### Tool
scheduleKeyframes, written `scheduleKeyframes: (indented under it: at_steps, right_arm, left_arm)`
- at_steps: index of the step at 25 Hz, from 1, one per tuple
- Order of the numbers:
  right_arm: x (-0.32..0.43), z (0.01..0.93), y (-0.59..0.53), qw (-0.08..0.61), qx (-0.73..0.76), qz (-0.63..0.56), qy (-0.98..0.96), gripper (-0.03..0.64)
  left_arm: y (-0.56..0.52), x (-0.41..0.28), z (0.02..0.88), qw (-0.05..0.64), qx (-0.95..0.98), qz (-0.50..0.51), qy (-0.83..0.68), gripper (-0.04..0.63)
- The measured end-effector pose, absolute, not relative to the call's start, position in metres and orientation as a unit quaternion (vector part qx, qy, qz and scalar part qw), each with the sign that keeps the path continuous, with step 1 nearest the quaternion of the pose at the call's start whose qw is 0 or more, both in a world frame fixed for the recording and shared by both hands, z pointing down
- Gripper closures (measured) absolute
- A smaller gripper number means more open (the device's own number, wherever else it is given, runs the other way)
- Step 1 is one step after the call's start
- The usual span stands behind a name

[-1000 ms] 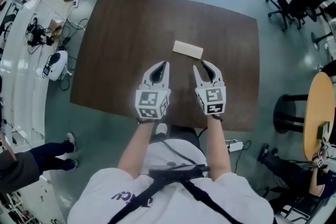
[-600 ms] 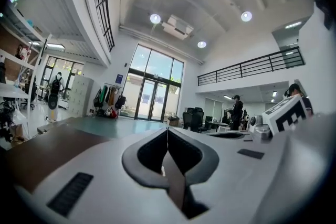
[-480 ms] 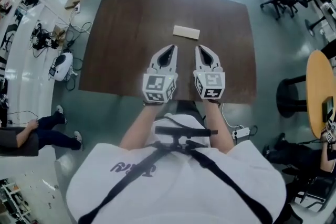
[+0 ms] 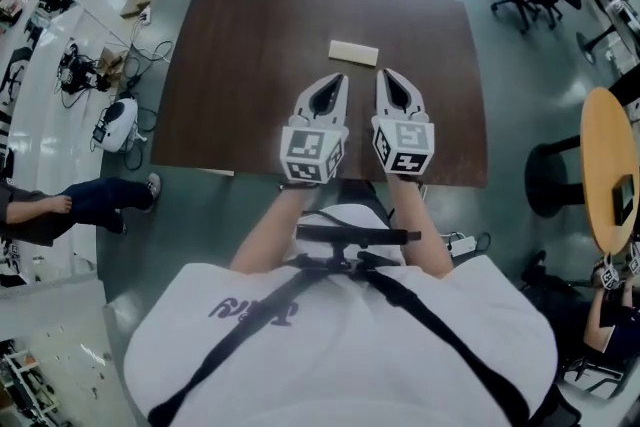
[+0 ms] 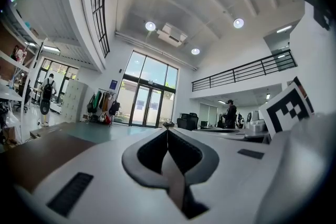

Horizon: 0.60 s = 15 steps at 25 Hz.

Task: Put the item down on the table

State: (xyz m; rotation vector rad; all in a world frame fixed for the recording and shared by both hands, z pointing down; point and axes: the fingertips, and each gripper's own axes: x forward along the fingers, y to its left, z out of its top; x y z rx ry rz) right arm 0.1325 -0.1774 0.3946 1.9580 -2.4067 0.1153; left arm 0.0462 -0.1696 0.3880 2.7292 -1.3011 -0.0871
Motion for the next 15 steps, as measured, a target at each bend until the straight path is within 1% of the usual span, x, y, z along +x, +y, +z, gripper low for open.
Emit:
scheduleKeyframes:
  at_steps: [6, 15]
  right_arm:
    - [0.121, 0.392, -0.184, 0.021, 0.621, 0.036, -0.783, 0.611]
    - [0.132, 0.41, -0.191, 0.034, 0.631, 0.056, -0.773, 0.611]
  left_arm:
    - [-0.181, 0.035, 0.387, 0.061, 0.895, -0.033, -0.442, 0.583]
    - [-0.193, 0.034, 0.402, 0.083, 0.892, -0.029, -0.444, 0.583]
